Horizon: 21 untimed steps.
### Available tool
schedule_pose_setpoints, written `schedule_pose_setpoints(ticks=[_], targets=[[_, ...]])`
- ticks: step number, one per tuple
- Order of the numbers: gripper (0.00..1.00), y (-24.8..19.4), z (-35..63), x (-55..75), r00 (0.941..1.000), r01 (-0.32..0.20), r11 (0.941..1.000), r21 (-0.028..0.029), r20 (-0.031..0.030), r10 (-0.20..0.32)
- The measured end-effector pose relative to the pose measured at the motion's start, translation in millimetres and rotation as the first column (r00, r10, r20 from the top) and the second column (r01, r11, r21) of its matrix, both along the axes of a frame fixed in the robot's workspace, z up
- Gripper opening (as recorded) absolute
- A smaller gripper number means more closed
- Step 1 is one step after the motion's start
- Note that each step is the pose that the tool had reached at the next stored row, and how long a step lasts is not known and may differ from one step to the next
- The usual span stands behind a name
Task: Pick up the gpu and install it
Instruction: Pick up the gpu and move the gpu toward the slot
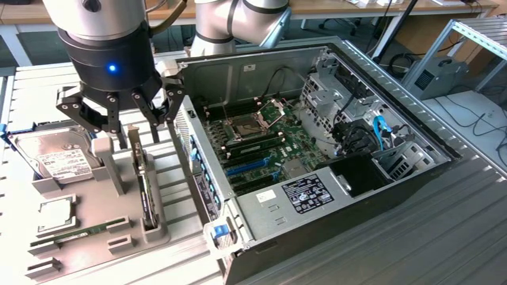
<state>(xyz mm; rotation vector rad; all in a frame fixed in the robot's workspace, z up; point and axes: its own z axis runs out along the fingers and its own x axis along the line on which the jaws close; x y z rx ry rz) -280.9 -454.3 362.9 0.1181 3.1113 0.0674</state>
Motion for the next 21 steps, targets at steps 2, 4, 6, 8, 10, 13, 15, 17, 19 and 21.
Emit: schedule_pose_setpoints(ticks=[2, 4, 6, 8, 10, 13, 15, 17, 19, 21], targets=[[0.48, 0.0, -0.5, 0.0, 1.0, 0.0, 1.0, 0.0001, 0.0001, 0.0], [0.48, 0.0, -1.1, 0.0, 1.0, 0.0, 1.0, 0.0, 0.0001, 0.0], [0.48, 0.0, -1.7, 0.0, 1.0, 0.0, 1.0, 0.0, 0.0, 0.0], [0.48, 0.0, -2.1, 0.0, 1.0, 0.0, 1.0, 0.0001, 0.0001, 0.0], [0.48, 0.0, -2.7, 0.0, 1.0, 0.0, 1.0, 0.0001, 0.0001, 0.0], [0.48, 0.0, -3.5, 0.0, 1.0, 0.0, 1.0, 0.0001, 0.0001, 0.0], [0.48, 0.0, -3.9, 0.0, 1.0, 0.0, 1.0, 0.0001, 0.0, 0.0], [0.48, 0.0, -4.4, 0.0, 1.0, 0.0, 1.0, 0.0001, 0.0, 0.0], [0.48, 0.0, -5.1, 0.0, 1.0, 0.0, 1.0, 0.0, 0.0, 0.0], [0.48, 0.0, -5.5, 0.0, 1.0, 0.0, 1.0, 0.0, 0.0001, 0.0]])
